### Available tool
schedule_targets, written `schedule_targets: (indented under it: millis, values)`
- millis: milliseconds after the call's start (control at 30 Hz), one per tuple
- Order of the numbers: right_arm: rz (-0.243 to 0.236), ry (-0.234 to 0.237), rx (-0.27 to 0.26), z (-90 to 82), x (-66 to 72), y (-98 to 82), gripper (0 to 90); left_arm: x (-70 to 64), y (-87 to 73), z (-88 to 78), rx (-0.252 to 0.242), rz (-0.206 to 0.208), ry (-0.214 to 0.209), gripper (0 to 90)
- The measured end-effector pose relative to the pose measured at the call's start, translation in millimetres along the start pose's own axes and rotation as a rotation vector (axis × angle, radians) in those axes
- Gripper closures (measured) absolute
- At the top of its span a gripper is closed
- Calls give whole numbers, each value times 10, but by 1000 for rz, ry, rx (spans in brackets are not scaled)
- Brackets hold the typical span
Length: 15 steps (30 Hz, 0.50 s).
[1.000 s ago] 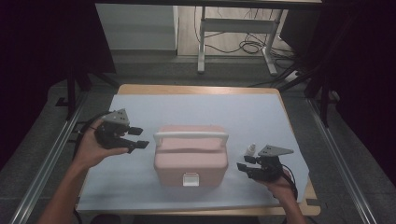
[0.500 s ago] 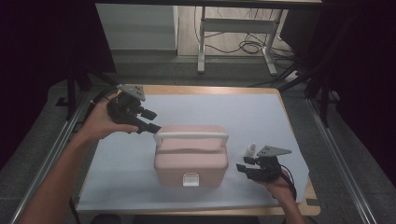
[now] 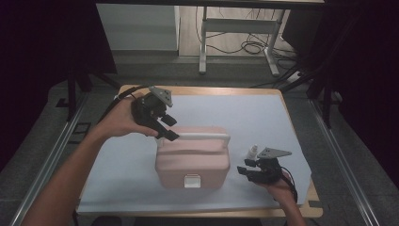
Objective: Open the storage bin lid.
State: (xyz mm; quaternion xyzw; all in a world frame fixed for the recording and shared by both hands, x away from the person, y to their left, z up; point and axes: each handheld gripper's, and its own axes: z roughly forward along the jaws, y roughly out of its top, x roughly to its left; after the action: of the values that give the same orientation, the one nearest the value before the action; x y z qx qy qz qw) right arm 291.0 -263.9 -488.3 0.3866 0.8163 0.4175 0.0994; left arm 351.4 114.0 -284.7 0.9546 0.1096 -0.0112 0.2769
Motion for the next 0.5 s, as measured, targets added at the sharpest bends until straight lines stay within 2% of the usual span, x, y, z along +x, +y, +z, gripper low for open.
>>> schedule_targets:
  millis: [167,367,500]
  values:
    - [-2,2,4,11,6,-2,513,-32,27,154,47,17,-3,505]
    - [-2,-1,-1,7,3,-2,513,-56,42,246,85,40,-9,688]
    - [6,-2,-1,1,-1,-1,513,-54,46,252,84,50,-7,783]
